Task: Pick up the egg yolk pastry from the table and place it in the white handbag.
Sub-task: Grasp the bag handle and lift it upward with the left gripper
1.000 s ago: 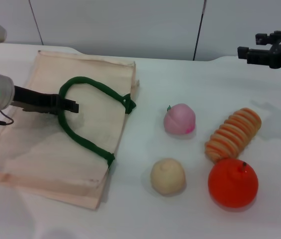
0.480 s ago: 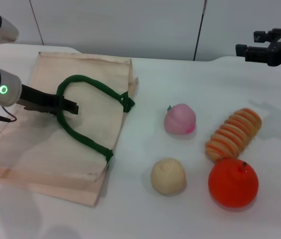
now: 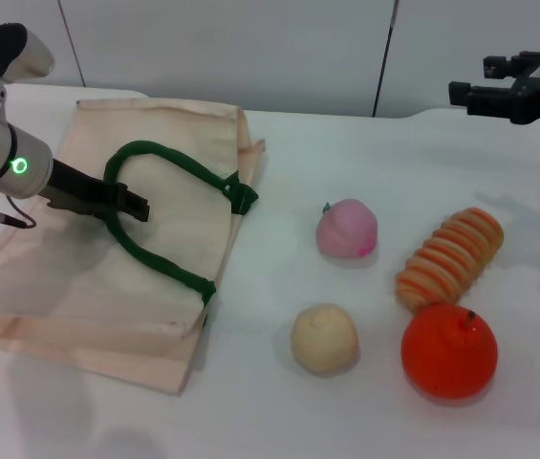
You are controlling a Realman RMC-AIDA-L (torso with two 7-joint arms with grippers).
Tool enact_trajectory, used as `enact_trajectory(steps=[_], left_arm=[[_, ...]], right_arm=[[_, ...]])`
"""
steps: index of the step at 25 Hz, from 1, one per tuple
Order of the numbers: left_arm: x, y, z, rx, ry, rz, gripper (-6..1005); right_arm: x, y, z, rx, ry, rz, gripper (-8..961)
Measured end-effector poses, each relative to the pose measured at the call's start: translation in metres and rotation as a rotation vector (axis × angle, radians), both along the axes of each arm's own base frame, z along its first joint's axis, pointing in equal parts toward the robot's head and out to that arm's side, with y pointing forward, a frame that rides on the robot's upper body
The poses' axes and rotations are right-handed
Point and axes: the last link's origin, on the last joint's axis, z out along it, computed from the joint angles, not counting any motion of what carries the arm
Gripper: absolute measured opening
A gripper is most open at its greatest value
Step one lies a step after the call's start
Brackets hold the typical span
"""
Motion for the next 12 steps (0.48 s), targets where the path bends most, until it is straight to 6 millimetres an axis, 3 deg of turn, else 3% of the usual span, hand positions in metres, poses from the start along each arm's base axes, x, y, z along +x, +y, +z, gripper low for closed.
enact_trajectory(steps=[3, 9, 12], left_arm=[[0.0003, 0.0006, 0.0002, 0.001, 0.003, 0.0, 709], [0.0029, 0.0015, -0.0013, -0.004, 0.003, -0.007, 577], [0.0032, 0.0016, -0.0015, -0.007, 0.005, -0.013, 414]], right_arm=[[-0.0011, 0.0002, -0.0009, -0.001, 0.002, 0.002, 699], [-0.0006, 0.0001, -0.0013, -0.002, 0.003, -0.001, 700], [0.0011, 0.0002, -0.0009, 0.0, 0.008, -0.008, 701]])
